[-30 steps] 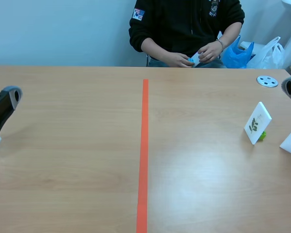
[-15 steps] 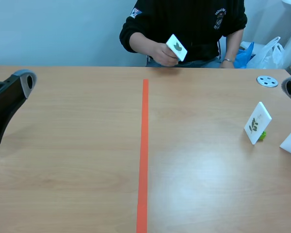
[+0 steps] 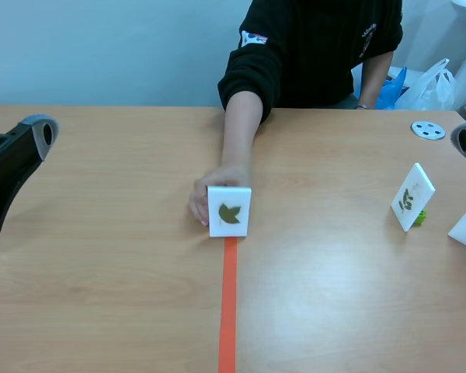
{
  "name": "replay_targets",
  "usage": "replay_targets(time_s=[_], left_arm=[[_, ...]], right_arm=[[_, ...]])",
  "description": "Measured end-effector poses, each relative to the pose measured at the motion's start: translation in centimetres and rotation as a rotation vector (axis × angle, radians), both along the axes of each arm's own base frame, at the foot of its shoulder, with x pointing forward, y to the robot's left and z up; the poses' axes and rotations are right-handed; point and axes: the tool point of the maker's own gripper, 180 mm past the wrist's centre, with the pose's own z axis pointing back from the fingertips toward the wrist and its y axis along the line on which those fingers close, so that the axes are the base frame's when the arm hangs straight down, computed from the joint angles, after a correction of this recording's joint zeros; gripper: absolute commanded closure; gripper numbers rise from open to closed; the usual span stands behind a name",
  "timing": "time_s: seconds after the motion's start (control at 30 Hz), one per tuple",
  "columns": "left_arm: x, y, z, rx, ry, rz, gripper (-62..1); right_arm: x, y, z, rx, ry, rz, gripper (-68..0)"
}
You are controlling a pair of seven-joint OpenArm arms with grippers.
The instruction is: Sort the leaf by its shape. The table is split by an orange tape line. A compound leaf with several leaflets goes to the left side, a simple leaf with one blade goes to the right side. Return to the home posture when a red brick is placed on the table.
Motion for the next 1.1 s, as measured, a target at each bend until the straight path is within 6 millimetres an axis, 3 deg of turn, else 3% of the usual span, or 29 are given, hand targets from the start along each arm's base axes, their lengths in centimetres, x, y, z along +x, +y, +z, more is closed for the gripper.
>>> replay_targets(time_s=[0.67,0.97,1.1], left_arm=[[0.0,0.2,-0.2,0.000,0.004,0.005,-62.3],[0.9,1.7,-2.6,-0.003,0.054,0.043,-62.3],[1.2,1.0,-4.6,-0.013,0.106,0.013,-62.3]], right_arm=[[0.0,0.0,0.0,0.000,0.000,0.000,-50.6],[0.0,0.0,0.0,0.000,0.000,0.000,-50.6],[0.0,0.0,0.0,0.000,0.000,0.000,-50.6]])
